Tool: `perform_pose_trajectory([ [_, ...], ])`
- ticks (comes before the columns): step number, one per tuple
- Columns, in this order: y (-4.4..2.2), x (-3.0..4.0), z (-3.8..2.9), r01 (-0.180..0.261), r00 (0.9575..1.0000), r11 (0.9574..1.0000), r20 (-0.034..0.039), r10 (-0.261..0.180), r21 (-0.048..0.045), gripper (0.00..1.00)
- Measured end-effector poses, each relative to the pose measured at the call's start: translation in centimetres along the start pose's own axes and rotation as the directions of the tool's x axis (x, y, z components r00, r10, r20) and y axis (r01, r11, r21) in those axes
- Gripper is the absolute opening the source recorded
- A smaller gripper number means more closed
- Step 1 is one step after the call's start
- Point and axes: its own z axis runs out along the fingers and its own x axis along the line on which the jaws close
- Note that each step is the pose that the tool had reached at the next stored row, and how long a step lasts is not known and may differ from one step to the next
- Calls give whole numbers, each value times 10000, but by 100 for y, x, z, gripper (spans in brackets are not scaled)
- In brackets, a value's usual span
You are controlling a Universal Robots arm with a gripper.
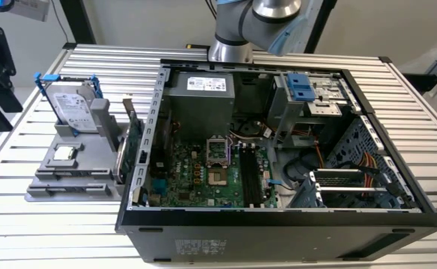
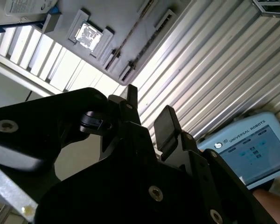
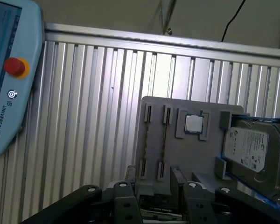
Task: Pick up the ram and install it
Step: 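Pick up the ram and move it above insertion slot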
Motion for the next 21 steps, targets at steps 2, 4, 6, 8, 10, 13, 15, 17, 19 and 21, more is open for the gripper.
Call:
perform_pose_trajectory([
  [2,0,0,16,-133,9999,9999,27,133,2,100],
  [4,-1,0,33,-235,9997,9997,54,235,4,100],
  [6,-2,0,51,-278,9996,9996,70,277,6,100],
  [8,-2,0,69,-283,9996,9996,76,283,7,100],
  [10,-4,0,93,-284,9996,9996,78,284,9,100],
  [13,-6,0,124,-284,9996,9996,77,284,9,100],
  [15,-7,-2,141,-285,9996,9996,76,285,15,100],
  [17,-8,-3,158,-285,9996,9996,75,285,29,100],
  [19,-9,-2,174,-284,9996,9996,75,284,56,100],
  [21,-9,-2,190,-284,9996,9996,76,284,87,100],
])
